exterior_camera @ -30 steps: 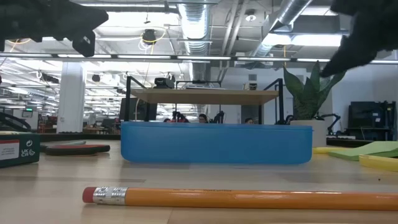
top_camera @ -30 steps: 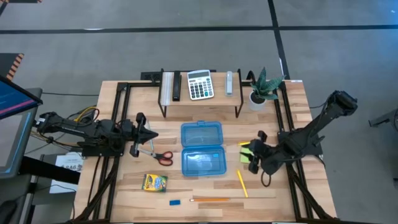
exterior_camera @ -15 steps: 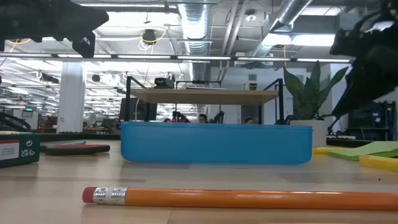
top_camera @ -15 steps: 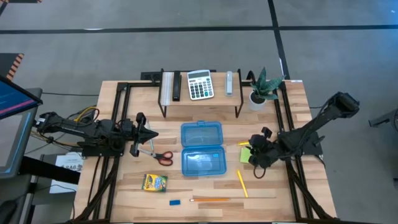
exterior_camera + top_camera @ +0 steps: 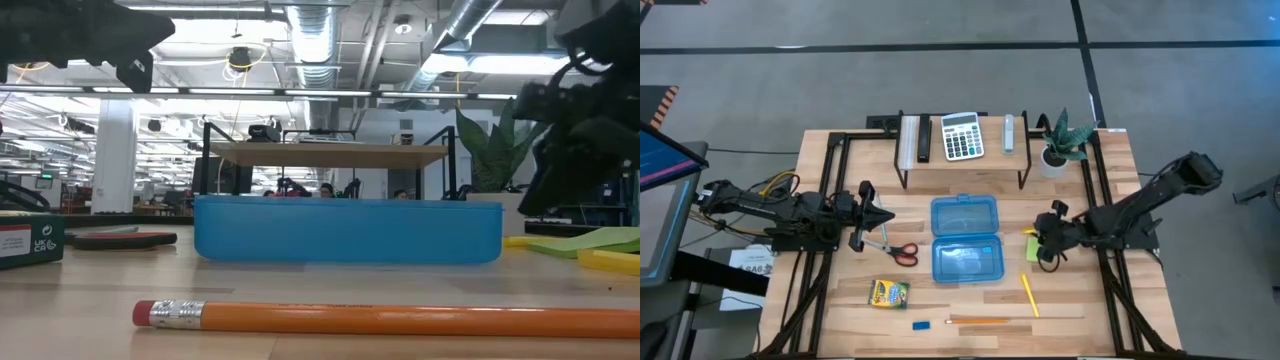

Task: Pack school essentials
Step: Put the top yellow ballpoint pen into the blue supply box

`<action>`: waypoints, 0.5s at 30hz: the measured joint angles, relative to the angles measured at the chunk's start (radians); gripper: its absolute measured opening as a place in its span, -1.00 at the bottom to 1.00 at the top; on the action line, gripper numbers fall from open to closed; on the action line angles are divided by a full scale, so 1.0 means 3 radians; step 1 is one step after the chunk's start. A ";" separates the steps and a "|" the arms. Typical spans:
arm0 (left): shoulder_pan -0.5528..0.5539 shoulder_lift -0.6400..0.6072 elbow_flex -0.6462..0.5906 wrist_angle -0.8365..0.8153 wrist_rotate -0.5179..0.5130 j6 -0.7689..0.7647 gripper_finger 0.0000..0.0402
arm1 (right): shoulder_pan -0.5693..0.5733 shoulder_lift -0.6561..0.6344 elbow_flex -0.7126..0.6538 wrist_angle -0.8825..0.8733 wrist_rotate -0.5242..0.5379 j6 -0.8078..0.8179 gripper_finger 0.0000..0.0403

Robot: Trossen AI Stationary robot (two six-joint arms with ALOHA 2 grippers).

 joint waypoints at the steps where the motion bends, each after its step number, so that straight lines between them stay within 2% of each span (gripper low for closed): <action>1: 0.0000 0.0000 0.0000 0.0000 0.0000 0.0000 -1.00 | -0.0025 0.0000 -0.0021 0.0014 -0.0028 -0.0001 -0.14; 9: 0.0000 0.0000 0.0000 -0.0001 0.0000 0.0001 -1.00 | -0.0074 0.0000 -0.0198 0.0305 -0.0159 -0.0115 -0.13; 15: 0.0000 0.0000 0.0000 -0.0001 -0.0001 0.0003 -1.00 | -0.0073 0.0000 -0.0277 0.0303 -0.0167 -0.0088 -0.15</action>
